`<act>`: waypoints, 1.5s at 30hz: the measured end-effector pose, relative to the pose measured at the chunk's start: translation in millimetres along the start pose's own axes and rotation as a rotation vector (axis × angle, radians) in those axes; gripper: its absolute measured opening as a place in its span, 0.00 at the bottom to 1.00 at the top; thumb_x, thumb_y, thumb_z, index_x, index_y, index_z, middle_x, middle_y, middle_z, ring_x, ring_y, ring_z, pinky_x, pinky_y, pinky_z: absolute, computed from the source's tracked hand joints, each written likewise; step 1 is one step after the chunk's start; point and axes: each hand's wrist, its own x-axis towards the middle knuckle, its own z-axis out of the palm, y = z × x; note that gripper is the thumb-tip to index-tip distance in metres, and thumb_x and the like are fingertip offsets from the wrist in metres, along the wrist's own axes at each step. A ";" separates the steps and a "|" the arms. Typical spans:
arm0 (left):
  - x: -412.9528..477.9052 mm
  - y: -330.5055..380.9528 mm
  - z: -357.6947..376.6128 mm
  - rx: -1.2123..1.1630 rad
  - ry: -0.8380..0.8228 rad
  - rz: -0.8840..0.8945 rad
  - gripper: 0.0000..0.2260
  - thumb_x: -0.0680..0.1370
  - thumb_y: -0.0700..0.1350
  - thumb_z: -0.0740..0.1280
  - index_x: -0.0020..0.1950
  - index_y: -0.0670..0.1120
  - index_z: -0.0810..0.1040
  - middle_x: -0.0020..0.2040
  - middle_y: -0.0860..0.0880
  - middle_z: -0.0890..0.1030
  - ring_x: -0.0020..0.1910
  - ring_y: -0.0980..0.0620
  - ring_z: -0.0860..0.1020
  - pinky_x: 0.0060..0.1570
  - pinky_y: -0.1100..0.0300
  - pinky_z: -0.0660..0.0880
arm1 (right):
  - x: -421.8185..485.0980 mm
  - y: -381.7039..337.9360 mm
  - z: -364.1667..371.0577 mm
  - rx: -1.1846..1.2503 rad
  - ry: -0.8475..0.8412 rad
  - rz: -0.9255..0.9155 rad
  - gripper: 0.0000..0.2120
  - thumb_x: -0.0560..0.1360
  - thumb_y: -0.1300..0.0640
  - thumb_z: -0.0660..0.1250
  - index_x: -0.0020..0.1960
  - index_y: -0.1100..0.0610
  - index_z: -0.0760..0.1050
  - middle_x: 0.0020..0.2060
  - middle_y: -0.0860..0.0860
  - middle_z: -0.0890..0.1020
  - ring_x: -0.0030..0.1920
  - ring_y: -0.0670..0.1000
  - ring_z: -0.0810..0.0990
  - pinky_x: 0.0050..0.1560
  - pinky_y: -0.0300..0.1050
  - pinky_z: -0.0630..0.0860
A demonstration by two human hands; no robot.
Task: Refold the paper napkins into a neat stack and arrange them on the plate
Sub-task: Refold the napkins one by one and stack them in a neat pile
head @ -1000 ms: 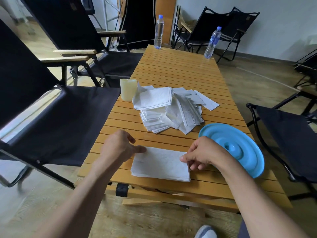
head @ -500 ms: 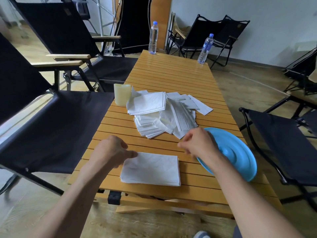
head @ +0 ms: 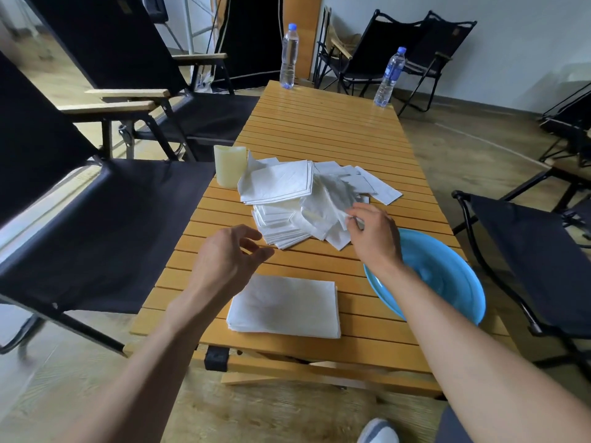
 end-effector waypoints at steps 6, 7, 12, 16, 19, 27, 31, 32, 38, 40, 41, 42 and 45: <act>-4.0 9.9 -6.7 -0.346 -0.051 -0.045 0.29 0.71 0.59 0.75 0.70 0.52 0.74 0.61 0.55 0.78 0.51 0.61 0.80 0.44 0.61 0.80 | -28.3 -46.2 -37.1 0.480 -0.052 0.013 0.11 0.73 0.51 0.66 0.36 0.56 0.78 0.28 0.44 0.76 0.32 0.42 0.70 0.34 0.37 0.67; -5.2 12.5 -9.4 -0.458 -0.105 -0.113 0.34 0.69 0.59 0.77 0.72 0.53 0.71 0.63 0.55 0.76 0.55 0.57 0.80 0.49 0.58 0.80 | -32.5 -52.4 -42.2 0.618 -0.163 0.076 0.12 0.72 0.50 0.67 0.37 0.58 0.79 0.29 0.47 0.78 0.34 0.42 0.72 0.36 0.38 0.69; -12.6 16.0 -24.0 -0.860 -0.325 -0.345 0.39 0.59 0.52 0.84 0.68 0.50 0.75 0.55 0.49 0.84 0.51 0.50 0.85 0.55 0.52 0.80 | -41.5 -58.2 -50.9 0.982 -0.510 0.384 0.08 0.77 0.59 0.69 0.50 0.61 0.85 0.47 0.57 0.86 0.49 0.55 0.82 0.55 0.52 0.77; -10.5 9.6 -32.9 -0.772 -0.290 -0.350 0.17 0.65 0.46 0.81 0.52 0.47 0.85 0.44 0.50 0.87 0.39 0.56 0.85 0.36 0.63 0.81 | -41.3 -53.4 -53.6 0.867 -0.591 0.493 0.07 0.77 0.61 0.70 0.52 0.61 0.84 0.48 0.59 0.87 0.44 0.52 0.85 0.47 0.48 0.83; -8.2 2.6 -35.0 -0.624 -0.274 -0.349 0.12 0.66 0.44 0.81 0.47 0.47 0.86 0.39 0.52 0.87 0.35 0.57 0.84 0.32 0.64 0.80 | -42.1 -49.5 -59.1 0.767 -0.771 0.506 0.05 0.75 0.60 0.73 0.50 0.60 0.83 0.43 0.55 0.87 0.37 0.47 0.84 0.33 0.39 0.79; -7.8 -5.3 -24.0 -0.286 -0.314 -0.414 0.11 0.68 0.41 0.80 0.47 0.46 0.82 0.42 0.47 0.84 0.39 0.53 0.82 0.24 0.68 0.75 | -50.5 -42.7 -53.6 0.350 -0.970 0.530 0.11 0.72 0.57 0.78 0.47 0.61 0.79 0.29 0.50 0.84 0.28 0.45 0.82 0.24 0.34 0.72; -4.9 -8.3 -20.6 -0.148 -0.295 -0.423 0.11 0.68 0.43 0.80 0.45 0.48 0.81 0.43 0.46 0.84 0.39 0.51 0.82 0.25 0.66 0.75 | -52.5 -41.7 -43.5 0.262 -0.948 0.497 0.11 0.70 0.54 0.79 0.43 0.61 0.81 0.29 0.51 0.85 0.29 0.45 0.83 0.24 0.34 0.70; -4.8 -8.7 -19.8 -0.125 -0.288 -0.420 0.11 0.68 0.44 0.81 0.45 0.48 0.81 0.43 0.46 0.84 0.38 0.51 0.82 0.27 0.65 0.76 | -53.2 -41.5 -41.1 0.223 -0.943 0.485 0.12 0.70 0.53 0.79 0.41 0.60 0.82 0.30 0.51 0.85 0.29 0.44 0.82 0.24 0.35 0.70; -3.7 -12.4 -11.3 0.000 -0.232 -0.402 0.15 0.64 0.49 0.83 0.44 0.50 0.80 0.42 0.48 0.82 0.39 0.50 0.82 0.41 0.54 0.82 | -53.2 -39.6 -35.2 0.084 -0.871 0.462 0.17 0.65 0.46 0.82 0.35 0.60 0.84 0.28 0.51 0.83 0.25 0.45 0.76 0.30 0.38 0.71; -3.1 -13.6 -10.6 0.013 -0.209 -0.385 0.15 0.64 0.50 0.83 0.43 0.50 0.80 0.42 0.49 0.82 0.37 0.52 0.82 0.34 0.59 0.78 | -51.3 -39.8 -37.1 0.026 -0.853 0.431 0.19 0.64 0.44 0.82 0.36 0.60 0.84 0.25 0.49 0.81 0.23 0.44 0.73 0.29 0.37 0.70; -2.8 -14.0 -10.8 0.015 -0.201 -0.378 0.14 0.64 0.50 0.82 0.42 0.51 0.80 0.42 0.49 0.82 0.36 0.52 0.81 0.31 0.60 0.76 | -49.8 -39.5 -38.5 0.004 -0.848 0.416 0.20 0.64 0.42 0.82 0.36 0.60 0.84 0.24 0.48 0.80 0.24 0.45 0.73 0.29 0.37 0.70; -2.5 -14.1 -11.3 0.020 -0.194 -0.371 0.14 0.65 0.51 0.82 0.42 0.51 0.79 0.42 0.50 0.81 0.36 0.53 0.81 0.30 0.61 0.74 | -47.7 -39.6 -40.7 0.000 -0.840 0.409 0.21 0.63 0.42 0.81 0.37 0.60 0.84 0.24 0.48 0.80 0.26 0.46 0.74 0.30 0.38 0.71; -1.2 -13.1 -12.8 0.044 -0.163 -0.343 0.14 0.66 0.53 0.81 0.44 0.52 0.80 0.40 0.52 0.80 0.34 0.53 0.80 0.29 0.61 0.74 | -34.0 -34.1 -43.6 0.102 -0.656 0.408 0.17 0.65 0.43 0.81 0.39 0.56 0.83 0.28 0.48 0.83 0.32 0.49 0.78 0.32 0.39 0.72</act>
